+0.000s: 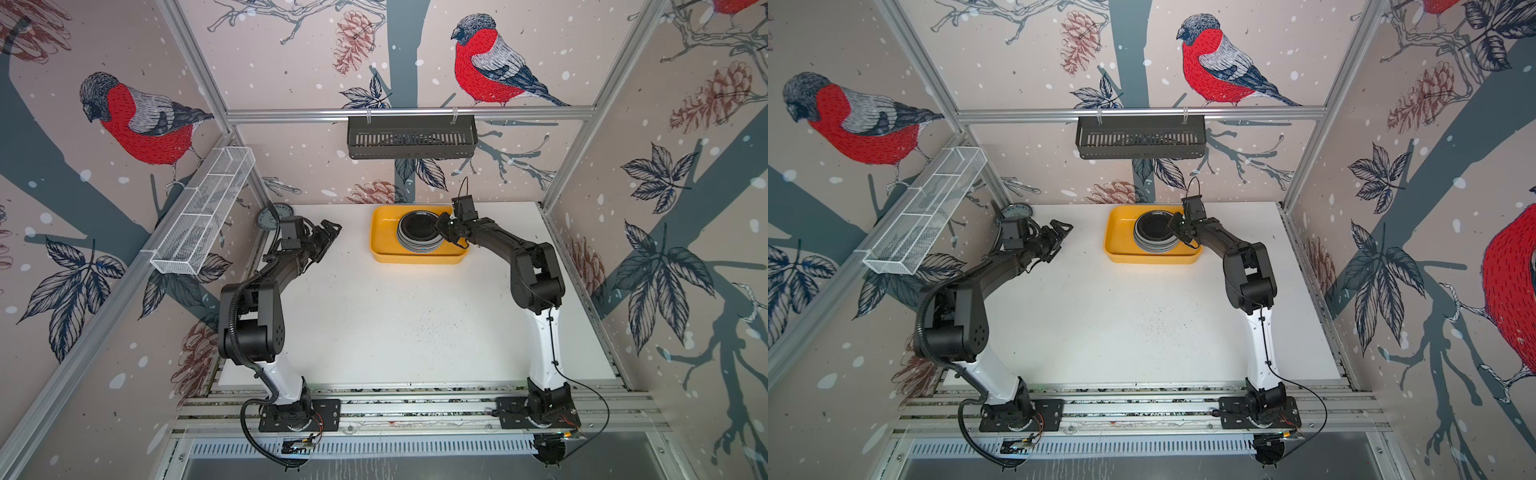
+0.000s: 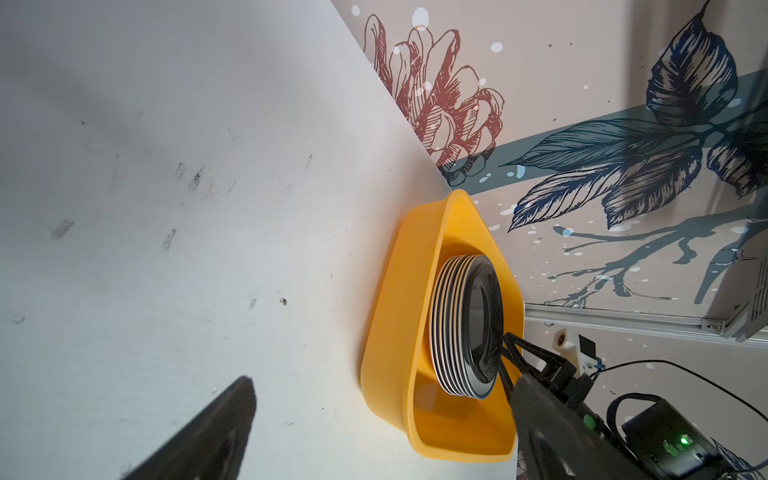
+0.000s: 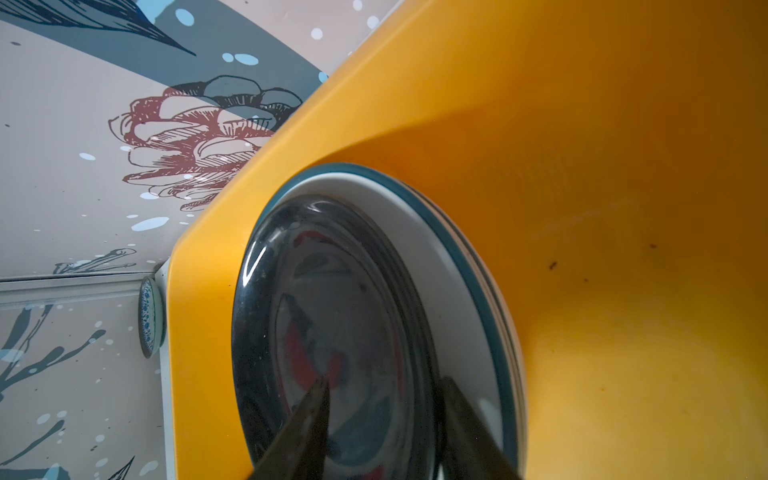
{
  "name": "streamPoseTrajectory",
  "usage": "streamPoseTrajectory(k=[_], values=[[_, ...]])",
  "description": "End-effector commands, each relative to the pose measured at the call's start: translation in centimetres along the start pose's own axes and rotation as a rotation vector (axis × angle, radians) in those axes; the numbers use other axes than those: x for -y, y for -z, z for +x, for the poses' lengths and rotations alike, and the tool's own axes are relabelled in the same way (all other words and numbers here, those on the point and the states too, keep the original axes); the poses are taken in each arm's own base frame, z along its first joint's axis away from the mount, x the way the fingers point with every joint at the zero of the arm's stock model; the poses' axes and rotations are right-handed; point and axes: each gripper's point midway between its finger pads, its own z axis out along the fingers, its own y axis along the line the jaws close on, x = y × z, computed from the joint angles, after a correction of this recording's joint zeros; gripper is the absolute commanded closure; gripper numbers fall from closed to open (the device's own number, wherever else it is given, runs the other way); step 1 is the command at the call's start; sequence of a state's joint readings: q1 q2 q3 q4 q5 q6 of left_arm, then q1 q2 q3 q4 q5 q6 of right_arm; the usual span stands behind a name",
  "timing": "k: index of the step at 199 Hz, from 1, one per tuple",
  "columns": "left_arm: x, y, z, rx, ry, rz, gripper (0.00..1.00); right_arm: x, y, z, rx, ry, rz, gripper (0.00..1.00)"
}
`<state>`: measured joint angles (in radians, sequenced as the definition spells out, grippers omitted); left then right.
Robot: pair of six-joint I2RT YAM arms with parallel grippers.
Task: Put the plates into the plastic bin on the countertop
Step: 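Lower the dark grey plate onto the stack with the right gripper while the left withdraws, then open the right gripper above the stack while the left gripper grips the blue-and-white plate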
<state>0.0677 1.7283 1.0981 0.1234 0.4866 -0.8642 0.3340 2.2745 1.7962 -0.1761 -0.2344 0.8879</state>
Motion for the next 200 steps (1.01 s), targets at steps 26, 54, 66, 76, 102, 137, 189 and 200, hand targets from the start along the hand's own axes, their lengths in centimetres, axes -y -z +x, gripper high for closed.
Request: streamPoseTrajectory(k=[26,54,66,76,102,137,189,200], values=[[-1.0,0.4,-0.3,0.018,-0.008,-0.026,0.04,0.3,0.4,0.0,0.008,0.054,0.070,0.38],[-2.4,1.2,-1.1,0.057,-0.011,-0.081,0.04,-0.2,1.1,-0.2,0.018,0.093,0.109,0.30],[-3.0,1.6,-1.6,0.071,-0.013,-0.101,0.04,-0.4,1.5,-0.3,0.024,0.115,0.124,0.29],[-3.6,2.0,-2.1,0.088,-0.014,-0.123,0.04,-0.8,1.8,-0.3,0.027,0.136,0.128,0.26],[-5.6,3.3,-3.8,0.153,-0.007,-0.192,0.04,-2.5,3.2,-0.5,0.057,0.216,0.114,0.12],[-8.1,4.3,-6.2,0.229,0.021,-0.243,0.03,-6.4,5.5,-1.4,0.125,0.305,0.011,0.00],[-11.2,3.4,-9.4,0.323,0.134,-0.249,0.03,-11.6,8.4,-3.2,0.249,0.376,-0.138,0.00],[-11.7,3.0,-10.3,0.338,0.156,-0.249,0.03,-12.4,8.9,-3.5,0.272,0.384,-0.160,0.01]])
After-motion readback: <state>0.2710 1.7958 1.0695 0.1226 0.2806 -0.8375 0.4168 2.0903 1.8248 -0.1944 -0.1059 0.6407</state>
